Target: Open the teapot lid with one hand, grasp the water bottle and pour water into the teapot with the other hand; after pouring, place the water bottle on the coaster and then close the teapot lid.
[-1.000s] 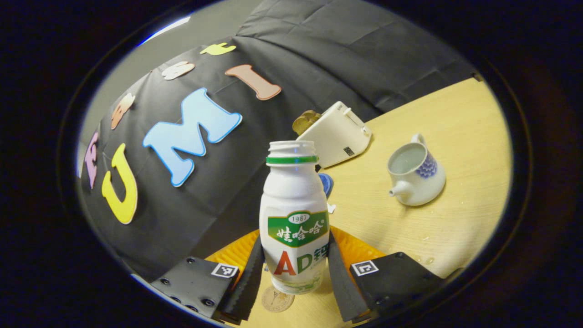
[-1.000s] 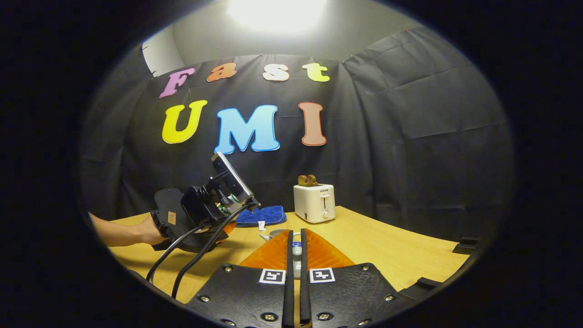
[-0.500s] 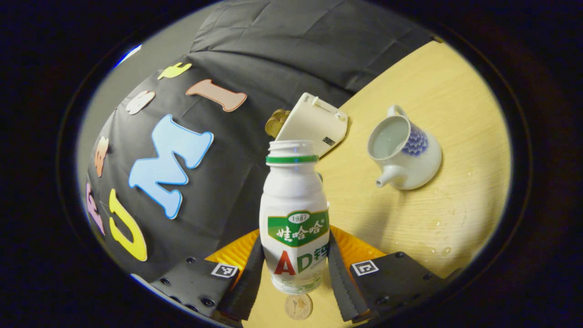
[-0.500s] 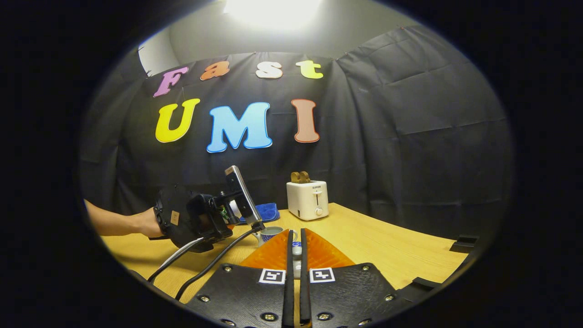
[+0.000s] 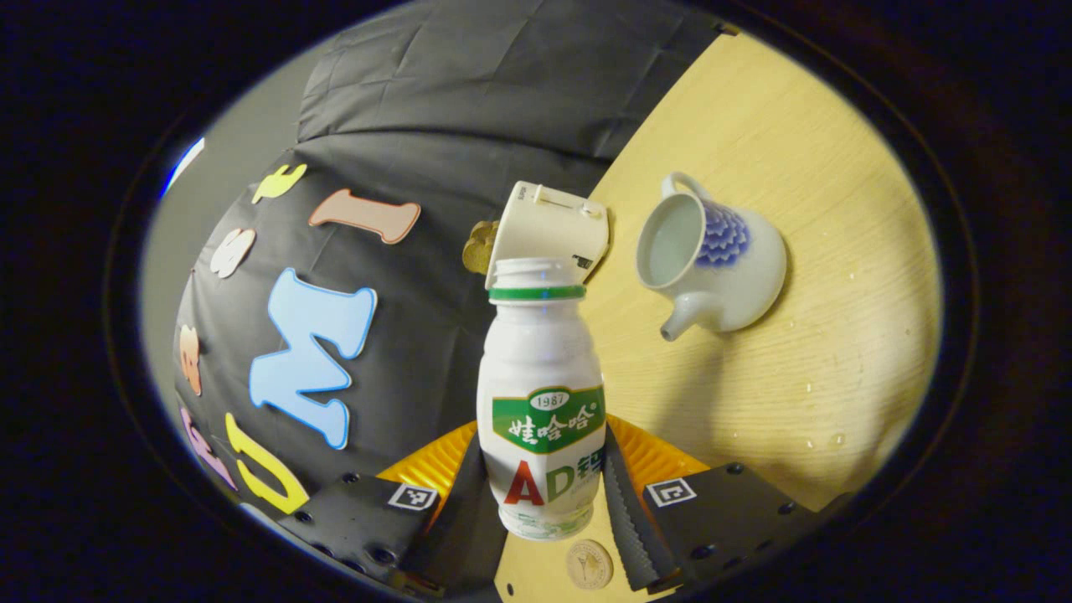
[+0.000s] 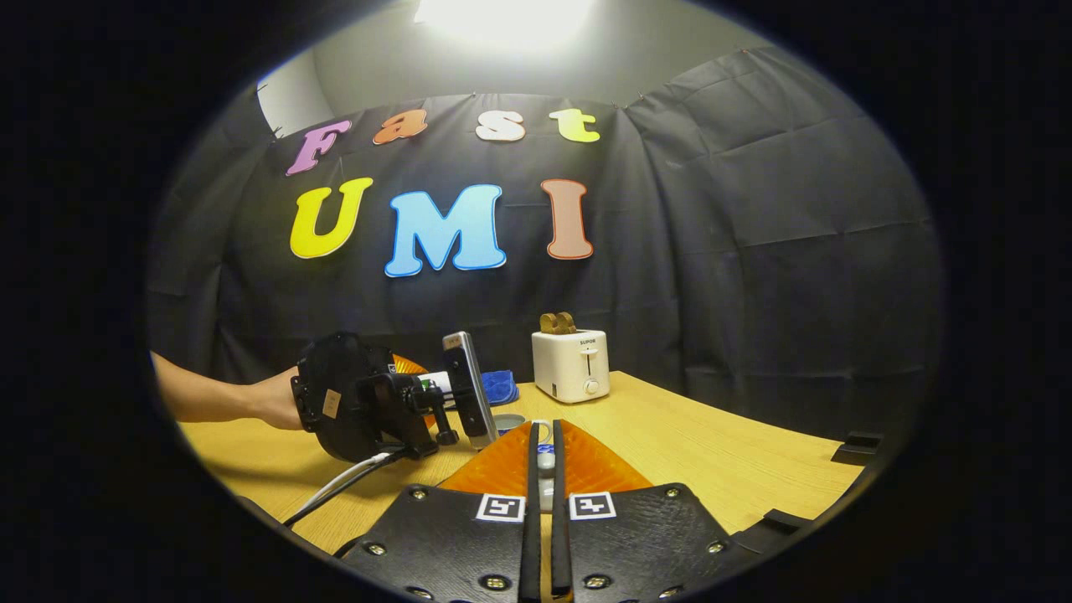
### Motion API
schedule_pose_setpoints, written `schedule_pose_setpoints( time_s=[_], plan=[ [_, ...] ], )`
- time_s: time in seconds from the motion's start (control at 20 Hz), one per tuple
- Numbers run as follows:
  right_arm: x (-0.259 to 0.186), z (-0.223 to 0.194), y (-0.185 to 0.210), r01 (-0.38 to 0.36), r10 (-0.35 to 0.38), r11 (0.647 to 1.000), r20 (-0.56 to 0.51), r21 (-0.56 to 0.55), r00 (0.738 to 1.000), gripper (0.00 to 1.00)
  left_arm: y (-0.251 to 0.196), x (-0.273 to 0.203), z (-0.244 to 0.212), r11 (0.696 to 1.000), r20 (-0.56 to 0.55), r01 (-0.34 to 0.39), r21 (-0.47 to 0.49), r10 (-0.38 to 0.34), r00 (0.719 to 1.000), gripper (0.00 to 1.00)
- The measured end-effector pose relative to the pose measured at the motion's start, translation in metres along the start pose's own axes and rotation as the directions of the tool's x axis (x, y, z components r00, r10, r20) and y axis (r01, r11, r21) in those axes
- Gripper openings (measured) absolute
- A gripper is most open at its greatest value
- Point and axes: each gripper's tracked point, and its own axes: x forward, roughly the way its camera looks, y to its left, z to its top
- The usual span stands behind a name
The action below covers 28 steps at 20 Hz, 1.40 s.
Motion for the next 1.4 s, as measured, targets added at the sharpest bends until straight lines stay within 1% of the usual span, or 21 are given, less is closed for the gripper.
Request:
schedule_pose_setpoints(
  time_s=[0.1,0.2,0.25,0.4,0.6,0.75,0.8,0.85,1.0,1.1,1.4],
  plan=[
    [-0.001,0.001,-0.001,0.004,-0.004,1.0,0.004,0.0,1.0,0.05,0.001,0.001,0.003,0.999,0.005,-0.008,0.047,0.008,1.0,0.8],
    [-0.001,0.002,0.0,0.004,-0.004,1.0,0.008,-0.001,1.0,0.05,0.0,0.003,0.004,0.998,0.005,0.0,0.068,0.0,1.0,0.81],
    [-0.002,0.002,0.0,0.003,-0.003,1.0,0.01,-0.003,1.0,0.05,0.001,0.004,0.005,0.996,0.006,-0.003,0.09,0.002,1.0,0.7],
    [-0.002,0.001,0.001,-0.001,0.001,1.0,0.005,-0.015,1.0,0.05,0.007,0.001,0.007,0.988,0.009,-0.016,0.155,0.015,1.0,0.8],
    [-0.002,0.002,0.002,-0.003,0.003,1.0,0.009,-0.015,1.0,0.05,0.013,0.002,0.007,0.968,0.009,-0.018,0.251,0.016,1.0,0.8],
    [-0.002,0.002,0.003,-0.002,0.002,1.0,0.009,-0.018,1.0,0.05,0.014,0.002,0.008,0.953,0.012,-0.012,0.302,0.009,1.0,0.81],
    [-0.002,0.001,0.003,-0.002,0.002,1.0,0.007,-0.017,1.0,0.05,0.015,0.003,0.008,0.949,0.011,-0.009,0.314,0.006,1.0,0.76],
    [-0.003,0.001,0.003,-0.002,0.002,1.0,0.006,-0.016,1.0,0.05,0.016,0.003,0.008,0.944,0.009,-0.006,0.33,0.004,1.0,0.75],
    [-0.002,0.003,0.002,0.0,0.0,1.0,0.01,-0.02,1.0,0.05,0.02,0.002,0.008,0.917,0.01,-0.017,0.398,0.014,1.0,0.78],
    [-0.003,0.002,0.002,0.001,-0.001,1.0,0.01,-0.019,1.0,0.05,0.018,0.003,0.009,0.908,0.011,-0.013,0.419,0.009,1.0,0.8],
    [-0.004,0.003,0.001,0.004,-0.004,1.0,0.009,-0.02,1.0,0.05,0.024,0.004,0.011,0.884,0.019,-0.027,0.467,0.02,1.0,0.8]
  ],
)
